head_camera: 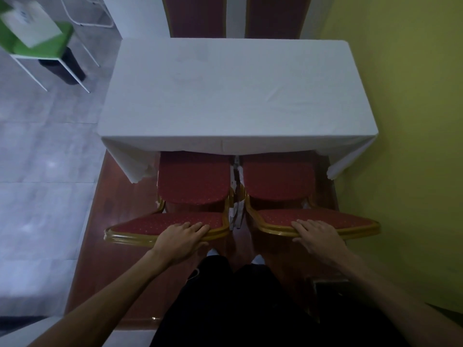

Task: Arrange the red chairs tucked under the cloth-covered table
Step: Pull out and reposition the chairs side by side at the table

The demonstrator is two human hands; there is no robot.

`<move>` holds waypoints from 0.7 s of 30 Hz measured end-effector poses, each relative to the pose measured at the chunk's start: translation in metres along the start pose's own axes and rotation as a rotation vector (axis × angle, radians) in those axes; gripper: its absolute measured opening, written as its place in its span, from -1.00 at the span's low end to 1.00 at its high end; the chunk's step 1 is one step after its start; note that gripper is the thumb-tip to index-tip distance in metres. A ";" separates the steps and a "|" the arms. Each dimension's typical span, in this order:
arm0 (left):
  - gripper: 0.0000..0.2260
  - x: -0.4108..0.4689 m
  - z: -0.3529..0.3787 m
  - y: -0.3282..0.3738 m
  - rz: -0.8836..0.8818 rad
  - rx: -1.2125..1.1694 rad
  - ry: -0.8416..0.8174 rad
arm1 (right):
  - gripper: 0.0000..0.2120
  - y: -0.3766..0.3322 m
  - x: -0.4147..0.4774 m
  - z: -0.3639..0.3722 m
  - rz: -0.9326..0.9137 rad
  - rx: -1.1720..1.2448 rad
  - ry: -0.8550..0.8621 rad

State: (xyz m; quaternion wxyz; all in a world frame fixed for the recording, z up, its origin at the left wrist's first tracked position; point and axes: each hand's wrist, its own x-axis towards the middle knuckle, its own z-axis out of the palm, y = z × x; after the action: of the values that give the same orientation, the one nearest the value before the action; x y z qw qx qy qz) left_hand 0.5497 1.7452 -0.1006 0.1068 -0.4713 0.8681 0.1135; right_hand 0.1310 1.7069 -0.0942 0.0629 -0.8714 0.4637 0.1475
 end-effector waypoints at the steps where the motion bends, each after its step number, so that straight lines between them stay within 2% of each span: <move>1: -0.49 0.000 0.001 -0.001 0.003 0.000 0.000 | -0.45 0.000 0.000 -0.001 0.009 0.010 -0.010; 10: -0.46 0.004 0.001 -0.018 0.045 0.034 0.019 | -0.47 -0.005 -0.002 -0.003 0.012 0.022 0.048; 15: -0.46 0.007 0.004 -0.020 0.047 0.037 0.033 | -0.59 -0.010 -0.001 0.001 0.015 0.035 0.094; 21: -0.44 0.011 0.003 -0.023 0.026 0.037 0.043 | -0.53 -0.011 -0.002 0.005 -0.012 0.035 0.193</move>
State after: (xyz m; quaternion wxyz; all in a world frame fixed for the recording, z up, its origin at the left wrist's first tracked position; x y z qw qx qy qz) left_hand 0.5635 1.7248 -0.1089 0.0951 -0.4604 0.8781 0.0887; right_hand 0.1378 1.7155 -0.0990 0.0339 -0.8831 0.4648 0.0546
